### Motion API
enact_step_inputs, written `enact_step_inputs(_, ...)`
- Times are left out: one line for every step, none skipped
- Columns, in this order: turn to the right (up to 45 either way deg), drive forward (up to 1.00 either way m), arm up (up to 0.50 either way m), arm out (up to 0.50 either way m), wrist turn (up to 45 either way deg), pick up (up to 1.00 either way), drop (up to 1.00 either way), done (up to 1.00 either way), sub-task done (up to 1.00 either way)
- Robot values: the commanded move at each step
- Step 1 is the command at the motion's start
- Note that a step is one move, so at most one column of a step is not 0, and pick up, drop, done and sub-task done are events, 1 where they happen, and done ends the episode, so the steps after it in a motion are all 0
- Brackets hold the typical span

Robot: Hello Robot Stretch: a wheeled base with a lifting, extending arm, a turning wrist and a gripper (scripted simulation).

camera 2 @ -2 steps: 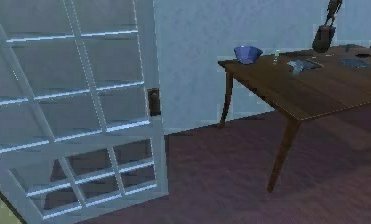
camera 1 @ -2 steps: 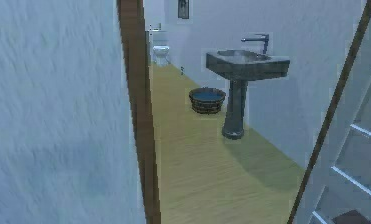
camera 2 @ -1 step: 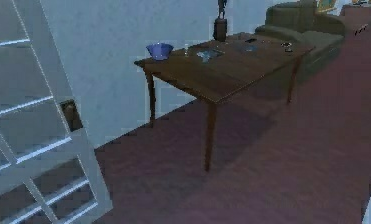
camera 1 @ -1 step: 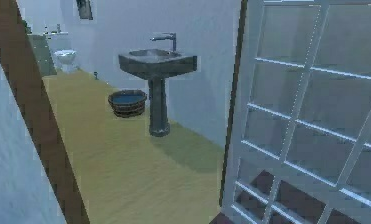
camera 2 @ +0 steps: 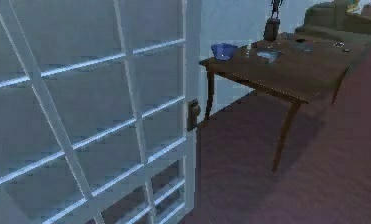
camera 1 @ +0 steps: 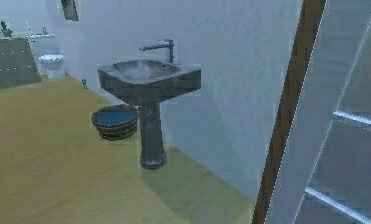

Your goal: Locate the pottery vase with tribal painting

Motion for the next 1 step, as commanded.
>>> enact_step_inputs(-45.0, 0.00, 0.00, 0.00, 0.0, 0.00, 0.00, 0.00, 0.00)
